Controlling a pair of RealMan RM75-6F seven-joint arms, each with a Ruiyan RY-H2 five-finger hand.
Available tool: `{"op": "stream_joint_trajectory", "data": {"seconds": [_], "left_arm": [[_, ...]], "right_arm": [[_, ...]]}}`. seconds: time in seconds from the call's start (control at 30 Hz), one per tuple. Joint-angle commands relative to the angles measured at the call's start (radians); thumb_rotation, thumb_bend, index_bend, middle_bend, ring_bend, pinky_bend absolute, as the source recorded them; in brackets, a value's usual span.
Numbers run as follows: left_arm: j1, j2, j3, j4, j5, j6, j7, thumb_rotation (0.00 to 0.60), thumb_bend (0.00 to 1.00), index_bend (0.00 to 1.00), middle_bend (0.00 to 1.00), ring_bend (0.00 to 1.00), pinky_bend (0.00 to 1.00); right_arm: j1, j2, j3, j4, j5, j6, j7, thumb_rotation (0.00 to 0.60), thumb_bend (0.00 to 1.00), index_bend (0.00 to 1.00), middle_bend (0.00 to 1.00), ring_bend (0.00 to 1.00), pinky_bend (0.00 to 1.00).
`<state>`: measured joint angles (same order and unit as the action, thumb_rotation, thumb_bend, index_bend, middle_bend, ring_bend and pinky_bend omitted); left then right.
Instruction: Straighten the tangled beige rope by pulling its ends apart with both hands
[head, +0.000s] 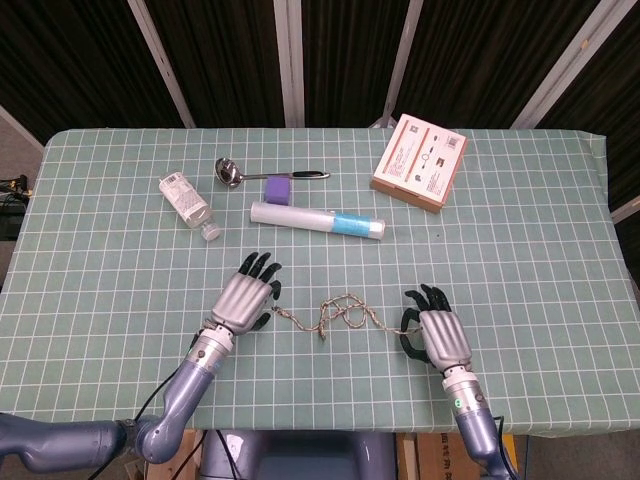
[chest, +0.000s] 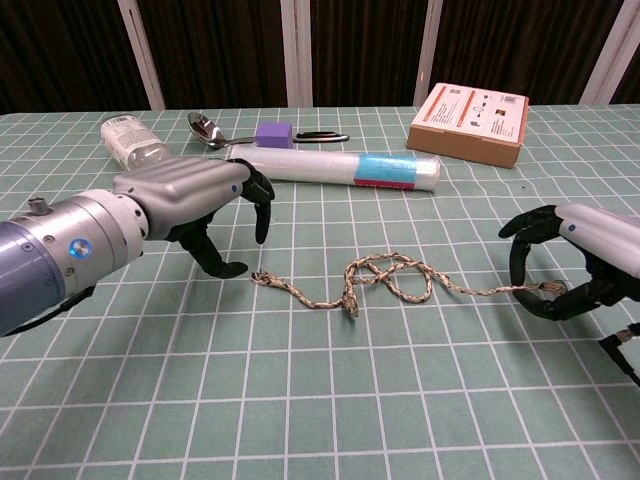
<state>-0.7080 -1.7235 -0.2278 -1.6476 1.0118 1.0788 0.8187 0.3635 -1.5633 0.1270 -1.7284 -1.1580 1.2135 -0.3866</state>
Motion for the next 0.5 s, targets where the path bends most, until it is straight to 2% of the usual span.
{"op": "stream_joint_trajectory", "data": {"seconds": [0.03,0.5], "left_arm": [[-0.013,-0.018,0.005,0.012,-0.013,0.007,0.010,0.600,0.38,0.48,0.14,0.00,0.00],[-0.054,-0.084,0.017,0.071,-0.084,0.024,0.044,0.600,0.42,0.49,0.15,0.00,0.00]], "right_arm": [[0.001,0.002,0.001,-0.001,0.001,0.000,0.001,0.600,0.48,0.61,0.20,0.00,0.00],[0.003,0.015,0.000,-0.002,0.004,0.001,0.012,0.600,0.48,0.61,0.20,0.00,0.00]]}}
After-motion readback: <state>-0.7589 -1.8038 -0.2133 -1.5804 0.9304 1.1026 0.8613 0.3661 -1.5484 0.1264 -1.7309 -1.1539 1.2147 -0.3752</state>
